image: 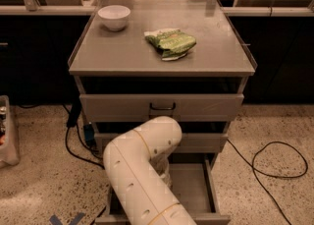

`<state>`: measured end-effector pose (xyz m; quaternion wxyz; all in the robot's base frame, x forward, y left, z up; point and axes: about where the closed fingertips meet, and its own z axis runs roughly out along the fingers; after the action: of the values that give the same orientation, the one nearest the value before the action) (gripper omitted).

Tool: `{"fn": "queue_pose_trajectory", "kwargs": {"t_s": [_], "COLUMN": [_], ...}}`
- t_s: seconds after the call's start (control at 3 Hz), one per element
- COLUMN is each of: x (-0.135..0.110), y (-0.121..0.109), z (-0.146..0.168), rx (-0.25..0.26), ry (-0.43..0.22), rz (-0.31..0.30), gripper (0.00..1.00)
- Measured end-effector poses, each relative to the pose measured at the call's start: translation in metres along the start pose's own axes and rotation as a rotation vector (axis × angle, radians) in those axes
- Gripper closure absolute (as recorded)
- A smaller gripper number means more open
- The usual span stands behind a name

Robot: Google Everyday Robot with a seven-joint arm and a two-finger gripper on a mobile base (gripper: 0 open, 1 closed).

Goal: Pick rxbar blueberry from bottom drawer and place on counter

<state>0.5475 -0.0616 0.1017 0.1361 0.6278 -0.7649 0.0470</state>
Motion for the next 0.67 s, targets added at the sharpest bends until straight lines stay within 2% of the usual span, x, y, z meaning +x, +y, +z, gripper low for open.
{"fn": "queue_pose_trajectory", "kwargs": {"t_s": [0.33, 0.67], "x": [0.016, 0.025], "y": [0.002, 0.003], "z": [-0.031, -0.05], "rx": [0.068, 0.101], "ry": [0.013, 0.012], "rz": [0.015, 0.018], "gripper": [1.0, 1.0]}}
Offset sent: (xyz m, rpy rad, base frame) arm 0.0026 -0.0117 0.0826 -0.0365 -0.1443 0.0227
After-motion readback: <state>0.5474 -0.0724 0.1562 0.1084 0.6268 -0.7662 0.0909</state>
